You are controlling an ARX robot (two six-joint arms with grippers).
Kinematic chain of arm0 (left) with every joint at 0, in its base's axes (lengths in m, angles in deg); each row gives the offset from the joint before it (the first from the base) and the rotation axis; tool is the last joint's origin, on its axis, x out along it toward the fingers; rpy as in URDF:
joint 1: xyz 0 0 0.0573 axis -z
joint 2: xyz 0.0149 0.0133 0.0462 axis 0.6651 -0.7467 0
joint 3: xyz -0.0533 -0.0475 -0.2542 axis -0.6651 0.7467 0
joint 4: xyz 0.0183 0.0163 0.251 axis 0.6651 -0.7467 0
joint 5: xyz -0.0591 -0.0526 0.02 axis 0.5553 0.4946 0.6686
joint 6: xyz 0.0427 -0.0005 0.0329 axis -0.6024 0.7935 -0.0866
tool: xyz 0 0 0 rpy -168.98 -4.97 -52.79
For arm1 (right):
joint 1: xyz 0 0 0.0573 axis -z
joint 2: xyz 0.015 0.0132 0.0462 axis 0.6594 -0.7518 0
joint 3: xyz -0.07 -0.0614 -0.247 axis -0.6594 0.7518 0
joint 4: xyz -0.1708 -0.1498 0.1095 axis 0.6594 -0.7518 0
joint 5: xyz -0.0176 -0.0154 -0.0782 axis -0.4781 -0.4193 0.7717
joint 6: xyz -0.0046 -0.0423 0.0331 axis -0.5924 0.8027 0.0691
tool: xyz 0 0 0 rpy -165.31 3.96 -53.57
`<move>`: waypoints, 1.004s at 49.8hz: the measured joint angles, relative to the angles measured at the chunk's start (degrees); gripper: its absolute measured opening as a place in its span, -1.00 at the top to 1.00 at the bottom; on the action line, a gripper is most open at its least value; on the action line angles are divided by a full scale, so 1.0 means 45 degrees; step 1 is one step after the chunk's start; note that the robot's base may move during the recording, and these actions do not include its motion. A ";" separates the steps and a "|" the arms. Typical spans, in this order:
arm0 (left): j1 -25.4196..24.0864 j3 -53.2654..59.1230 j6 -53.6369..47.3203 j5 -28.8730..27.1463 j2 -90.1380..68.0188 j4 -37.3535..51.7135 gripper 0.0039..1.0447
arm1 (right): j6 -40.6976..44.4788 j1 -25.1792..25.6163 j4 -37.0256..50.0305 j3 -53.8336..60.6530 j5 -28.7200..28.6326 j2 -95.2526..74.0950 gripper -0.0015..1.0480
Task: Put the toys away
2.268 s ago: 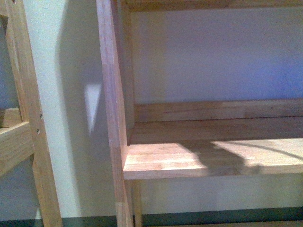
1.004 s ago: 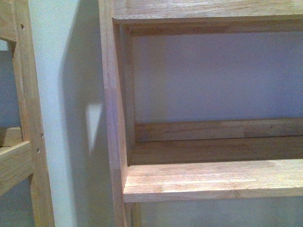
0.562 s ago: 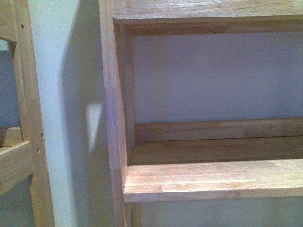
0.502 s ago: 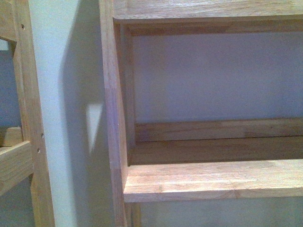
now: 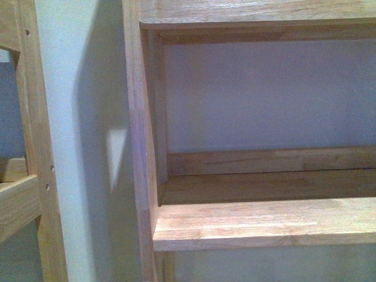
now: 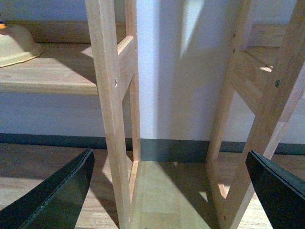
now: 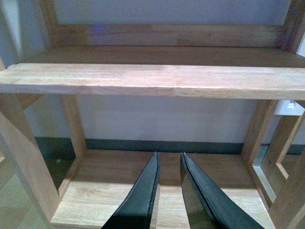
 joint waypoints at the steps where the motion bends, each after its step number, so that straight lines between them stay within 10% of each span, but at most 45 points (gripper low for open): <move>1: 0.0000 0.0000 0.0000 0.0000 0.0000 0.0000 -0.89 | 0.0000 0.0000 0.0000 0.0000 -0.0005 0.0015 0.65; 7: 0.0000 0.0000 0.0000 0.0000 0.0000 0.0000 -0.89 | 0.0005 0.0000 0.0000 0.0000 -0.0005 0.0019 0.63; 32: 0.0000 0.0000 0.0000 0.0000 0.0000 0.0000 -0.89 | 0.0000 0.0000 0.0000 0.0000 -0.0005 0.0024 -0.96; 50: 0.0000 0.0000 0.0005 0.0000 0.0000 0.0000 -0.89 | -0.0058 0.0000 0.0000 0.0000 -0.0005 0.0029 -0.99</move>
